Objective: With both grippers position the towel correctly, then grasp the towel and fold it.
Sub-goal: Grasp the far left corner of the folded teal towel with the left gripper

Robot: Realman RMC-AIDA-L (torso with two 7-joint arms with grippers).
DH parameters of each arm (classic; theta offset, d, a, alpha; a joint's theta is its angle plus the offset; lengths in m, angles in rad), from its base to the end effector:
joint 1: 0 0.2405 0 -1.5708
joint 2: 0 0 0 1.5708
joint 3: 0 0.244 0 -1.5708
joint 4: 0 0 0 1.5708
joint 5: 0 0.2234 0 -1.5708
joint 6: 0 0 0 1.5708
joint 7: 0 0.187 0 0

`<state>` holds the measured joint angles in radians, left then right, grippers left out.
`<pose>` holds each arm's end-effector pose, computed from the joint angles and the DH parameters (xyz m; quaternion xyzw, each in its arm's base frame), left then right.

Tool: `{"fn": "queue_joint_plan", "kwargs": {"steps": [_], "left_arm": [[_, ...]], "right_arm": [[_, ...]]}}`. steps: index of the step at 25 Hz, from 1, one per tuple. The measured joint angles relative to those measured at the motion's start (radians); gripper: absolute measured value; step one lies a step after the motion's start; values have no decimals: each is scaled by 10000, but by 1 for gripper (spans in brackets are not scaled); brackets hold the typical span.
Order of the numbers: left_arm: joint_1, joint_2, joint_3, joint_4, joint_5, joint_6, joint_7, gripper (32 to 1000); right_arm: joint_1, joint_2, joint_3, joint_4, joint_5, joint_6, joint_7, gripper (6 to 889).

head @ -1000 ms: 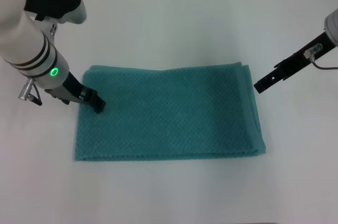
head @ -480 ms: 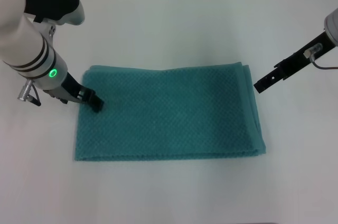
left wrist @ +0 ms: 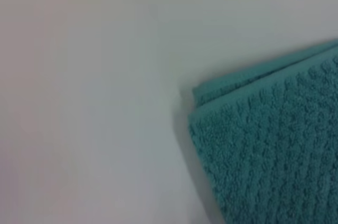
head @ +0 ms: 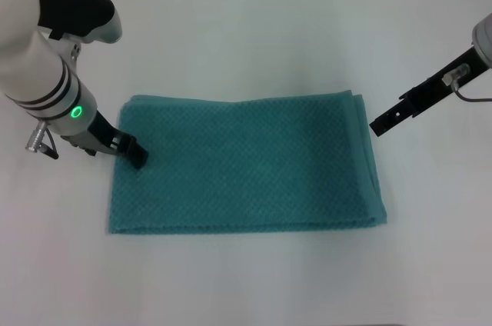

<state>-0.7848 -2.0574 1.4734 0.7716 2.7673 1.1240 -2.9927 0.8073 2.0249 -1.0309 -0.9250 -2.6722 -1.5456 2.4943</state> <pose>-0.2660 0.4143 -0.0724 -0.7914 -0.4907 0.2162 0.2933 0.2283 0.4029 -0.0125 -0.8695 0.4439 -0.1573 0.1490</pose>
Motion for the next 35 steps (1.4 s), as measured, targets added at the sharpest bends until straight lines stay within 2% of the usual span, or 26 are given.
{"fn": "queue_joint_plan", "kwargs": {"steps": [24,35], "left_arm": [[4,-3,8,-113,0,-36,16,851],[-67,4,7,-381,-1,-170,14,847]], "right_arm": [[7,-1,0,215,0,120,-77,857],[11,-1,1,249,0,117,-78,858]]}}
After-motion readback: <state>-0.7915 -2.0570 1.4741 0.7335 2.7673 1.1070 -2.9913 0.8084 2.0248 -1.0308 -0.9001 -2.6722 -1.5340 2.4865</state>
